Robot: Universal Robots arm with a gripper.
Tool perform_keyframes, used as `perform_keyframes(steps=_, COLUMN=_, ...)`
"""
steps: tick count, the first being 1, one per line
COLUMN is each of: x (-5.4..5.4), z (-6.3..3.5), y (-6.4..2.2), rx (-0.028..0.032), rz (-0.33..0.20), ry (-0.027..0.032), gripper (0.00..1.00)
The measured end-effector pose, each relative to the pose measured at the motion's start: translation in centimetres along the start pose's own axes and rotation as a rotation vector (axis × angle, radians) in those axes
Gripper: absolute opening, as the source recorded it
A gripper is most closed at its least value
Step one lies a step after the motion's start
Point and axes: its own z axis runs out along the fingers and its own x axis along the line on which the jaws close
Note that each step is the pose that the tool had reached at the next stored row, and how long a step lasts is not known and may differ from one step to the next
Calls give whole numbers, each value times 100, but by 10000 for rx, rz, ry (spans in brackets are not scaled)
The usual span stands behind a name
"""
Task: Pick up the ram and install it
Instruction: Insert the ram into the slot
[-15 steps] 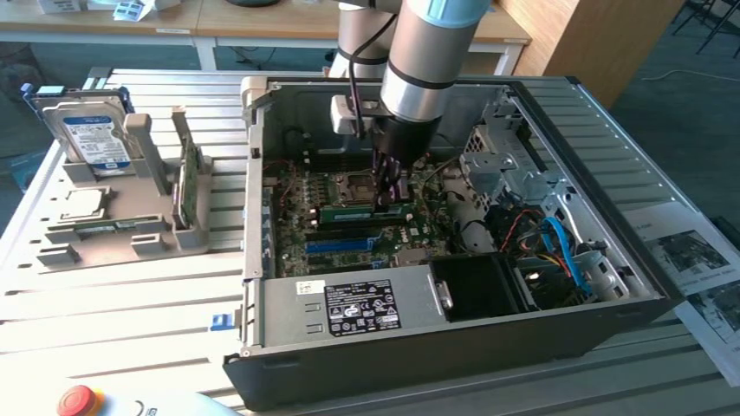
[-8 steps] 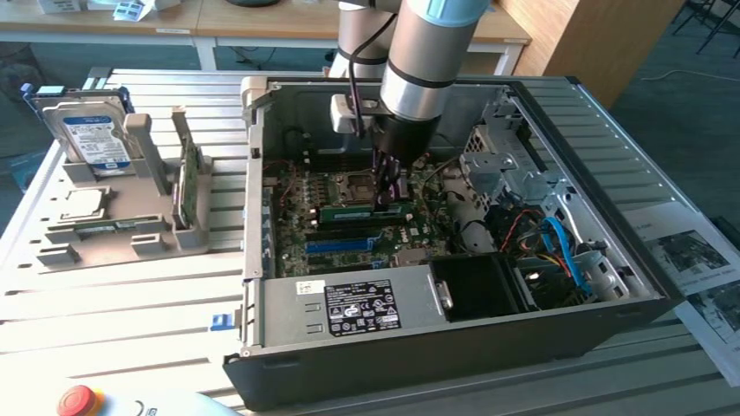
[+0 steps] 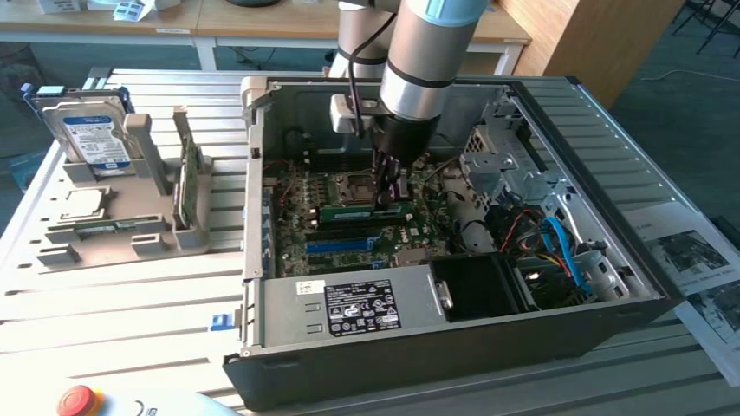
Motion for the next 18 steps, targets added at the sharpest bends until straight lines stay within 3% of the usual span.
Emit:
perform_keyframes(steps=4, x=0, z=0, y=3, rx=52, rz=-2, ry=2, gripper=11)
perform_keyframes(steps=18, x=0, z=-27, y=9, rx=66, rz=4, ry=5, gripper=11)
